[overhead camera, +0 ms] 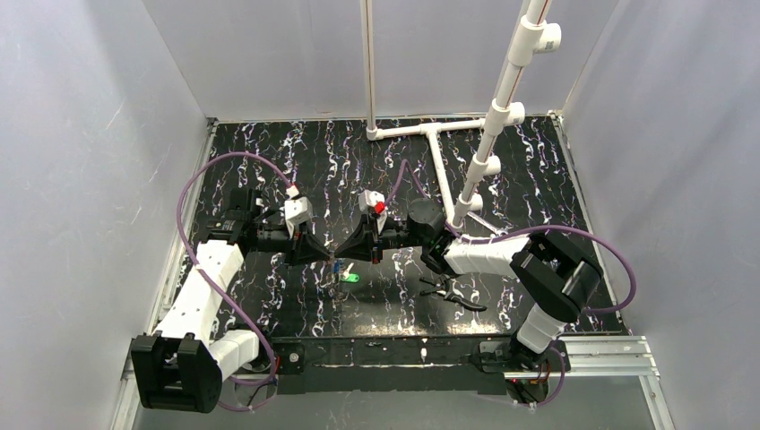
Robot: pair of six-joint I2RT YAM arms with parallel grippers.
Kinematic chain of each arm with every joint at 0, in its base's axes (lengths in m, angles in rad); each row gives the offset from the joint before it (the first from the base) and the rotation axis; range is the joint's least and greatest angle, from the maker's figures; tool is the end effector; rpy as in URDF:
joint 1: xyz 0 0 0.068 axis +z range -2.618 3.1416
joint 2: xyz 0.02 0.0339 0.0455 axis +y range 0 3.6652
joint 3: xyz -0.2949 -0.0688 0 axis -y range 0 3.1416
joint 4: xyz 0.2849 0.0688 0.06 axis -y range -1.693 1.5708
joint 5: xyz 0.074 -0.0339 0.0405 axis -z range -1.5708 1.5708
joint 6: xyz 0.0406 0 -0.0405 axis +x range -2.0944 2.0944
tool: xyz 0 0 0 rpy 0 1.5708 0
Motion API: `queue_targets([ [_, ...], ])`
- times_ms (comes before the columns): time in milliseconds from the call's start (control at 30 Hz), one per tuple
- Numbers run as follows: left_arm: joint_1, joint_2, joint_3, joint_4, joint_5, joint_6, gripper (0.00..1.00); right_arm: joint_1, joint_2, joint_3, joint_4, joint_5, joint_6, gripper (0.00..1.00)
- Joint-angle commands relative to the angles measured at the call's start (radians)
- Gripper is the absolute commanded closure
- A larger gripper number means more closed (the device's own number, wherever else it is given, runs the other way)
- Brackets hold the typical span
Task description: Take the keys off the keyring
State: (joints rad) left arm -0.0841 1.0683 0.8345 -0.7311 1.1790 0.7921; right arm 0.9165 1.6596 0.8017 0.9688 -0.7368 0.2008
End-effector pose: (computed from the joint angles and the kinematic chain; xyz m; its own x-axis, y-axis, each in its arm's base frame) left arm 0.2161 -0.0559 0.2907 -0.1791 0.2879 -0.9408 0.9740 0.1870 -0.1282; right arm 0.2104 0.3192 0.2425 -0.1323 0.0703 -0.9887 -0.9875 -0.0951 0.1254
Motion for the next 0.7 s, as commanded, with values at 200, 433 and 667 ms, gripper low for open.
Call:
queue_targets([
  [200, -0.017, -0.008, -0.02, 0.009, 0.033, -0.024, 0.97, -0.005, -0.006, -0.001, 0.121, 0.0, 0.015, 0.99],
  [433, -0.02, -0.045, -0.012, 0.025, -0.005, -0.054, 1.0, -0.005, -0.008, 0.039, -0.019, -0.03, -0.08, 0.88],
  [667, -0.042, -0.073, 0.034, -0.067, -0.117, 0.069, 1.0, -0.011, -0.03, 0.152, -0.421, -0.045, -0.322, 0.59],
])
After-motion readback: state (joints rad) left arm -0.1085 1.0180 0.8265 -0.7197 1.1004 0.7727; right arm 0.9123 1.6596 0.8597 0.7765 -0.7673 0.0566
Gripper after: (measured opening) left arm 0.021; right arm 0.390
